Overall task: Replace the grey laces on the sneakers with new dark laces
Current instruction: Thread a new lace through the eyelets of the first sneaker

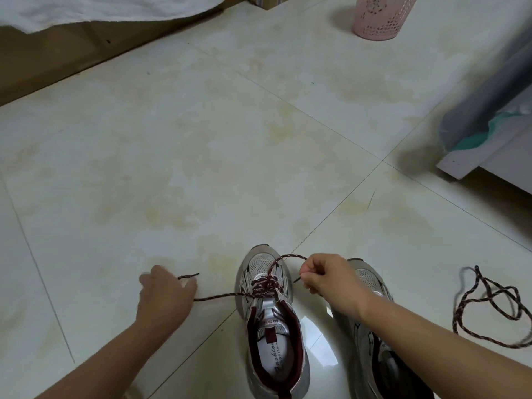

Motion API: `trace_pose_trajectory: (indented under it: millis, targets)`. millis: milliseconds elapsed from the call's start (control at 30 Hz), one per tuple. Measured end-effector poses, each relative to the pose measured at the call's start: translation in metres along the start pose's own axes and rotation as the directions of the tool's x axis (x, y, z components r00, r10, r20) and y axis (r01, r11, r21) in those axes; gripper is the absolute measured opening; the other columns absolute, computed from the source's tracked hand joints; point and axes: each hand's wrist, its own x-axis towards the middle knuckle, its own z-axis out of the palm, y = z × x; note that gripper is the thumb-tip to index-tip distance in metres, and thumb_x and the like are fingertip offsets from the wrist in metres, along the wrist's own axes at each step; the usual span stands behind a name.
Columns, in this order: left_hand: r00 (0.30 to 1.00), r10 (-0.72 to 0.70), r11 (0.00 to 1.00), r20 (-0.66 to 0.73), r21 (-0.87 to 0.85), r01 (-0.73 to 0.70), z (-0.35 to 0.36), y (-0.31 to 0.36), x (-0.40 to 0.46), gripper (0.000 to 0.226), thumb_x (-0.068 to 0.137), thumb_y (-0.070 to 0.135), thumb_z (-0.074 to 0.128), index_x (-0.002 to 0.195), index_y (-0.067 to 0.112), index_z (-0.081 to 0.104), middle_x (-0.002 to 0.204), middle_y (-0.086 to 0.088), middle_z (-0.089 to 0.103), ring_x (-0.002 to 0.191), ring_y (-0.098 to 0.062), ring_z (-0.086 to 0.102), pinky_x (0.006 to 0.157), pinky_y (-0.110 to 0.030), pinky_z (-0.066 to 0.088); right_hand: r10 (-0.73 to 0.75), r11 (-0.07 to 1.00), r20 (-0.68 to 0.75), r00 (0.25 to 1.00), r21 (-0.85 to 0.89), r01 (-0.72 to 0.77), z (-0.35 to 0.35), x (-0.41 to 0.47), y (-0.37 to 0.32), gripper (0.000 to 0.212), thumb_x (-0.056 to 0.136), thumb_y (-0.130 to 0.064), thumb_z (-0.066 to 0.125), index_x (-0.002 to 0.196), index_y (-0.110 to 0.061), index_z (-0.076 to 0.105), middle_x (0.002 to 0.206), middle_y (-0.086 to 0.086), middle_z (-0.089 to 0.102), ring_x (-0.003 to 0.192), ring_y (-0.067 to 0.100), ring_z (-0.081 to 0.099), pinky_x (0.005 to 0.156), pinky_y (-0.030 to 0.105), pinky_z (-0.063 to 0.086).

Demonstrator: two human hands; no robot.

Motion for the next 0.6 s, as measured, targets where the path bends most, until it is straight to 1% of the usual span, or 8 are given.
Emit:
trace_pose_trajectory:
  millis: [67, 100, 133, 200, 267, 367, 433, 600]
  targets:
    - [0.885, 0.415, 0.908, -0.210, 0.159, -0.388, 0.005, 0.011, -0.017, 0.027, 0.084, 0.027, 0.052, 0.100, 0.005, 0.053, 0.097, -0.012, 0.050, 0.081, -0.029, 0.054, 0.072, -0.040, 0.046, 0.020, 0.999, -0.006, 1.000, 0.038, -0.020, 0.006, -0.003, 0.005, 0.027, 0.085, 0.000, 0.054, 0.065, -0.017, 0.057, 0.060, -0.002, 0.060, 0.054, 0.009, 0.053, 0.056, 0.018, 0.042]
    - [0.797, 0.568, 0.823, -0.207, 0.180, -0.539, 0.008, 0.023, -0.031, 0.024, 0.084, 0.033, 0.046, 0.085, 0.011, 0.056, 0.084, -0.005, 0.049, 0.071, -0.023, 0.052, 0.067, -0.036, 0.046, 0.029, 0.998, -0.016, 0.999, 0.061, -0.028, 0.008, -0.004, 0.008, 0.027, 0.085, 0.001, 0.054, 0.065, -0.017, 0.056, 0.060, -0.001, 0.060, 0.053, 0.008, 0.053, 0.055, 0.017, 0.041]
    - [0.783, 0.612, 0.790, -0.113, 0.144, -0.597, 0.012, 0.037, -0.047, 0.029, 0.085, 0.039, 0.040, 0.074, 0.016, 0.055, 0.077, 0.001, 0.047, 0.067, -0.019, 0.049, 0.066, -0.033, 0.045, 0.035, 0.996, -0.021, 0.999, 0.079, -0.034, 0.010, -0.006, 0.010, 0.027, 0.085, 0.001, 0.054, 0.065, -0.017, 0.056, 0.059, -0.001, 0.060, 0.051, 0.006, 0.052, 0.054, 0.016, 0.041]
    - [0.832, 0.543, 0.825, 0.115, 0.111, -0.554, 0.031, 0.055, -0.071, 0.043, 0.087, 0.052, 0.039, 0.068, 0.020, 0.060, 0.076, 0.004, 0.047, 0.073, -0.016, 0.051, 0.075, -0.031, 0.046, 0.042, 0.995, -0.019, 0.999, 0.096, -0.040, 0.014, -0.008, 0.012, 0.027, 0.086, 0.000, 0.054, 0.065, -0.018, 0.055, 0.059, -0.002, 0.060, 0.048, 0.002, 0.050, 0.054, 0.014, 0.041]
    - [0.848, 0.479, 0.834, 0.226, 0.184, -0.520, 0.048, 0.067, -0.084, 0.043, 0.083, 0.057, 0.048, 0.074, 0.018, 0.066, 0.081, 0.005, 0.045, 0.078, -0.011, 0.049, 0.078, -0.025, 0.044, 0.051, 0.992, -0.014, 0.999, 0.117, -0.049, 0.018, -0.008, 0.014, 0.027, 0.086, 0.000, 0.054, 0.065, -0.017, 0.054, 0.059, -0.003, 0.059, 0.046, 0.000, 0.049, 0.053, 0.013, 0.040]
    - [0.841, 0.448, 0.886, 0.303, -0.025, -0.463, 0.058, 0.069, -0.079, 0.027, 0.078, 0.035, 0.061, 0.060, 0.015, 0.055, 0.069, 0.002, 0.045, 0.062, -0.009, 0.042, 0.060, -0.017, 0.037, 0.058, 0.989, -0.012, 0.998, 0.134, -0.056, 0.023, -0.011, 0.016, 0.027, 0.086, 0.001, 0.053, 0.066, -0.016, 0.053, 0.059, -0.002, 0.058, 0.048, 0.003, 0.049, 0.050, 0.011, 0.038]
    - [0.826, 0.402, 0.912, 0.395, -0.254, -0.322, 0.058, 0.065, -0.071, 0.025, 0.071, 0.020, 0.065, 0.052, 0.014, 0.049, 0.056, -0.001, 0.043, 0.054, -0.012, 0.039, 0.054, -0.022, 0.037, 0.064, 0.986, -0.009, 0.998, 0.155, -0.061, 0.027, -0.013, 0.017, 0.026, 0.086, 0.001, 0.053, 0.066, -0.016, 0.053, 0.060, -0.001, 0.058, 0.051, 0.006, 0.050, 0.052, 0.012, 0.038]
    - [0.843, 0.322, 0.864, 0.430, -0.497, -0.077, 0.055, 0.054, -0.070, 0.018, 0.070, -0.007, 0.067, 0.062, 0.010, 0.066, 0.059, -0.002, 0.054, 0.057, -0.012, 0.050, 0.057, -0.021, 0.043, 0.075, 0.986, -0.020, 0.997, 0.152, -0.071, 0.036, -0.014, 0.019, 0.025, 0.086, -0.004, 0.056, 0.065, -0.019, 0.053, 0.058, -0.002, 0.057, 0.055, 0.012, 0.051, 0.062, 0.027, 0.043]
